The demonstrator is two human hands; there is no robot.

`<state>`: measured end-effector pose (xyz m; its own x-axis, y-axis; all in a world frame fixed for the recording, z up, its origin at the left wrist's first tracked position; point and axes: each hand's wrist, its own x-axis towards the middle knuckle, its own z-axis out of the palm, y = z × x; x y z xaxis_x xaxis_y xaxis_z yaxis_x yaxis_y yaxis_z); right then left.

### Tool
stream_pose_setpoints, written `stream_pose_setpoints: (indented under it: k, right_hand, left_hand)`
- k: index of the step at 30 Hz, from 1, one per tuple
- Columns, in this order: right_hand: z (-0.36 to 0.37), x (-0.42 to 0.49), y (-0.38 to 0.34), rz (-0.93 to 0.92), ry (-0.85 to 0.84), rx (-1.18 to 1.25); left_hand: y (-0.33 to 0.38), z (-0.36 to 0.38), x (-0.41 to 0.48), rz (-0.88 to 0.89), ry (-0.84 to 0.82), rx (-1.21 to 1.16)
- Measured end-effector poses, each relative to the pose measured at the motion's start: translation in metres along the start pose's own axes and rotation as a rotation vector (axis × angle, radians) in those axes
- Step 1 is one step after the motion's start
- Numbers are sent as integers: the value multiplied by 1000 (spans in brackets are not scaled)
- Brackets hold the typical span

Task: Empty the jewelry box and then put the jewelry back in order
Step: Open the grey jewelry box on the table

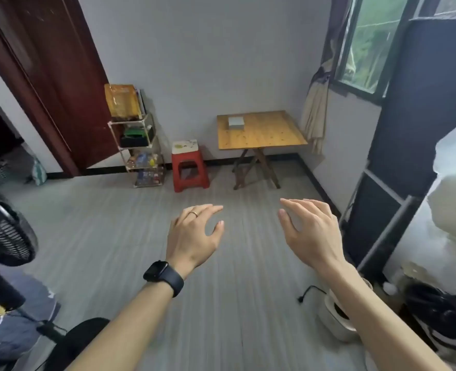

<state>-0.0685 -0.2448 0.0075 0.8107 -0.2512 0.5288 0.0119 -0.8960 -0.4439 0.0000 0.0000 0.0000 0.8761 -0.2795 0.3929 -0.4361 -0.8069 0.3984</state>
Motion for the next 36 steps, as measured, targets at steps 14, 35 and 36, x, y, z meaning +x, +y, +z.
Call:
stream_pose_setpoints:
  k: [14,35,36]
  right_hand:
    - [178,295,17,-60,-85,92]
    - [495,686,8,4,-128,62]
    - [511,707,11,8,-138,68]
  left_hand:
    - [-130,66,268,-135,83,49]
    - [-381,176,713,-94,41,75]
    - [-392,183,734,-104,44,79]
